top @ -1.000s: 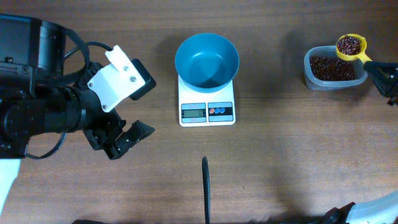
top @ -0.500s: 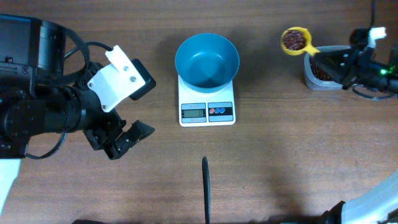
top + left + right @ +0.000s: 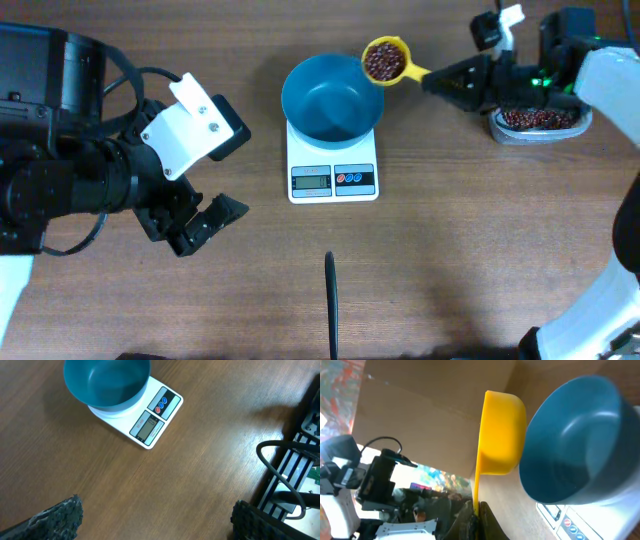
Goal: Scoop item into bowl and weigh 50g on scale
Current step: 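Carry the scoop left over the teal bowl on the scale, then tilt the scoop to pour beans into the teal bowl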
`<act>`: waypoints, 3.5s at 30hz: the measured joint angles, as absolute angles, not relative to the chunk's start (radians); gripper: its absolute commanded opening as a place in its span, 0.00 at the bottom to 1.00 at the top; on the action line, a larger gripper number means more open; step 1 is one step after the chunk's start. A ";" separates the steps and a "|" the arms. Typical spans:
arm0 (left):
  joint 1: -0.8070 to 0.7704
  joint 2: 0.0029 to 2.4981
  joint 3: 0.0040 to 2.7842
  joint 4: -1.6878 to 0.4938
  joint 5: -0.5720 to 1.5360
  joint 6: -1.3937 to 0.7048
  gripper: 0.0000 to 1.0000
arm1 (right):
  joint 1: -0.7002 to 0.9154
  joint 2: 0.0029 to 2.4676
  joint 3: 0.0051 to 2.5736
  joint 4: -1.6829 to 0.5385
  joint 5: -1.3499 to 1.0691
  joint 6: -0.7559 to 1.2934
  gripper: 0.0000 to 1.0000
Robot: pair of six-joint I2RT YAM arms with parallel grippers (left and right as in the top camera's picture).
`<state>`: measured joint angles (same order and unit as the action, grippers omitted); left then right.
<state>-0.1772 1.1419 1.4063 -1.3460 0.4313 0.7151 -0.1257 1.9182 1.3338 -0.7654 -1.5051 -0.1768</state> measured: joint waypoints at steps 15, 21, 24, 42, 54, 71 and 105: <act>-0.177 1.143 1.406 -1.346 0.431 0.715 0.99 | 0.009 1.918 1.339 -0.455 -1.157 -0.102 0.04; -0.177 1.143 1.406 -1.346 0.431 0.715 0.99 | 0.015 1.916 1.339 -0.473 -1.105 -0.195 0.04; -0.177 1.143 1.406 -1.346 0.432 0.715 0.99 | 0.015 1.878 1.339 -0.530 -1.023 -0.242 0.04; -0.177 1.143 1.406 -1.346 0.431 0.715 0.99 | 0.182 1.721 1.340 -0.588 -0.609 -0.341 0.04; -0.177 1.143 1.406 -1.346 0.431 0.715 0.99 | 0.192 1.704 1.352 -0.660 -0.598 -0.341 0.04; -0.177 1.143 1.406 -1.346 0.431 0.715 0.99 | 0.238 1.678 1.362 -0.667 -0.513 -0.363 0.04; -0.177 1.143 1.407 -1.346 0.431 0.715 0.99 | 0.147 1.660 1.380 -0.684 -0.723 -0.123 0.04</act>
<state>-0.1768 1.1427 1.4067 -1.3460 0.4313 0.7151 0.1467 1.6604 1.3804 -0.6838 -0.7235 -0.1230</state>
